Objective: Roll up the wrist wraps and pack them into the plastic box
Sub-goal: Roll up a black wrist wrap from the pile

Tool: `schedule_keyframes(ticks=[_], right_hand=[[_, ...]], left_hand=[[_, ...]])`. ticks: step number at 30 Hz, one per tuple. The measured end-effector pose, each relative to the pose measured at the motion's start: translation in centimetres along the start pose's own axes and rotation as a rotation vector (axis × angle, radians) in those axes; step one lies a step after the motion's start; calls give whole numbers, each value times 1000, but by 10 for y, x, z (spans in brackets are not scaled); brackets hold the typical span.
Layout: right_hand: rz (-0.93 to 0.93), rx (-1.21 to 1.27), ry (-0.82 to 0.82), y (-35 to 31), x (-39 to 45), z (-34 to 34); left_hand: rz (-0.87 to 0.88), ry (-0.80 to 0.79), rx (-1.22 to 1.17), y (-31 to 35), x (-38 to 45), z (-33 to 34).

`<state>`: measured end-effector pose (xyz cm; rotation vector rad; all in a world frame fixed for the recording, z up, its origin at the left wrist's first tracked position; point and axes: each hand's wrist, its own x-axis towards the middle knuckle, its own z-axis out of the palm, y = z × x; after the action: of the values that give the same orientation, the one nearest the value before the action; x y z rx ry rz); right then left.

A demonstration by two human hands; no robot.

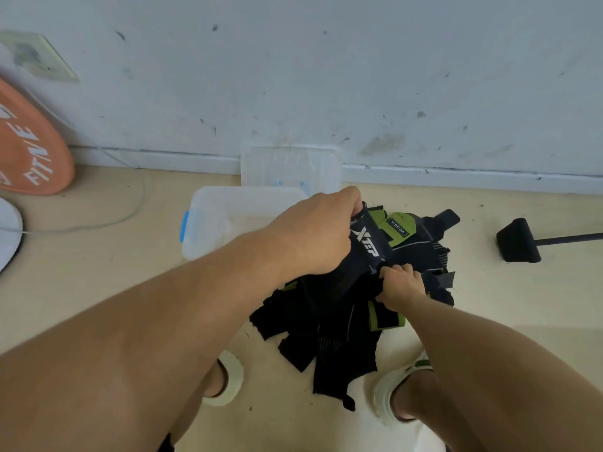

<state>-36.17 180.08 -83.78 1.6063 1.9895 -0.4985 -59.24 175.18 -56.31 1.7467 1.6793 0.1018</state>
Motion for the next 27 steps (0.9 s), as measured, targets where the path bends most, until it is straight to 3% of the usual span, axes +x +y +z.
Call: schedule_keyframes(ticks=[5, 12, 21, 27], right_hand=[[-94, -84, -9, -2, -10, -15], [-214, 154, -276, -36, -42, -97], [-419, 123, -260, -60, -160, -223], [-613, 272, -174, -60, -251, -286]], left_hand=[[-9, 20, 1, -2, -1, -2], [-68, 94, -14, 1, -13, -14], [-127, 359, -96, -8, -30, -30], [27, 366, -359, -9, -39, -32]])
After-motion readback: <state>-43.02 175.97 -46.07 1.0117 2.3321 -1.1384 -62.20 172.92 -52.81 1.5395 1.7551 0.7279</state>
